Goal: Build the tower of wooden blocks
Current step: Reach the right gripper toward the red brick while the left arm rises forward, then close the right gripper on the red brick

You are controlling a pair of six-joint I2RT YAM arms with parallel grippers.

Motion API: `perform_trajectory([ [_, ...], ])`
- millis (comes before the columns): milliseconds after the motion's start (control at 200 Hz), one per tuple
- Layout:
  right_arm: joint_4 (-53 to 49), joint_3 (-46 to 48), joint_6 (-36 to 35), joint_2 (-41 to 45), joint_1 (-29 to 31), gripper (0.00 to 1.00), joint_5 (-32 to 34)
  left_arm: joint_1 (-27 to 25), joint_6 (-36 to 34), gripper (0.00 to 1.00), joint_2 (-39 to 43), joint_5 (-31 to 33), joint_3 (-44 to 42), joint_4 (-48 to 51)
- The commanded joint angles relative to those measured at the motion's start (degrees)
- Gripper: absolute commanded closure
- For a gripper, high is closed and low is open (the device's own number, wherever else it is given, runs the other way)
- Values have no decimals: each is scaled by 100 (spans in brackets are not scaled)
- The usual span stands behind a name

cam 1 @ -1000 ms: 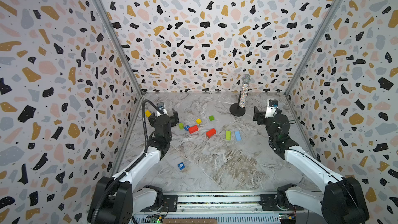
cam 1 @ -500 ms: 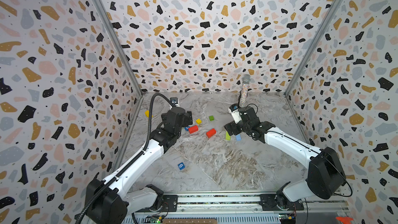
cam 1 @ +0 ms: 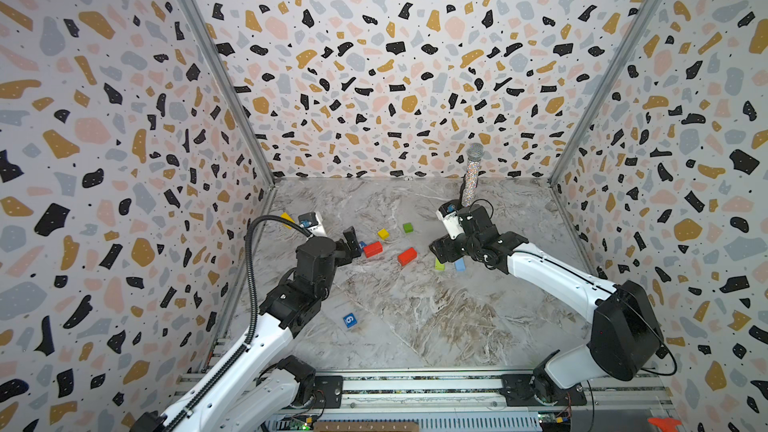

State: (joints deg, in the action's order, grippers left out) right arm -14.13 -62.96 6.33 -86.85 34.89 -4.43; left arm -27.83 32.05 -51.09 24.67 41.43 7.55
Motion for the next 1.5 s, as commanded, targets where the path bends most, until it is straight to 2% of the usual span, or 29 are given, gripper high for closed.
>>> perform_trajectory([
  [0,92,-199,-113,-245,27,16,154,-11,82,0,-356,183,-259,-659],
  [175,-110,-976,-264,-1241,49,16,103,-11,116,0,-913,443,-507,-1298],
  [355,-346,-1531,-314,-2037,62,16,-82,-5,108,0,-1494,565,-316,-1385],
  [506,-439,-1708,-412,-2309,139,9,-148,3,259,0,-1380,674,-742,-1759],
  [551,-450,-1743,-444,-2367,173,0,-128,6,313,0,-1311,729,-894,-1880],
  [686,-441,-1831,-517,-2485,315,1,28,32,371,0,-1160,729,-1175,-2117],
  [911,-666,-2232,-674,-2890,659,1,435,50,231,0,-1028,651,-1126,-2012],
  [1126,-727,-2551,-633,-3127,686,1,863,129,266,0,-990,601,-1234,-1983],
  [1497,-760,-2588,-594,-3182,505,1,696,252,326,0,-853,451,-1281,-1946],
])
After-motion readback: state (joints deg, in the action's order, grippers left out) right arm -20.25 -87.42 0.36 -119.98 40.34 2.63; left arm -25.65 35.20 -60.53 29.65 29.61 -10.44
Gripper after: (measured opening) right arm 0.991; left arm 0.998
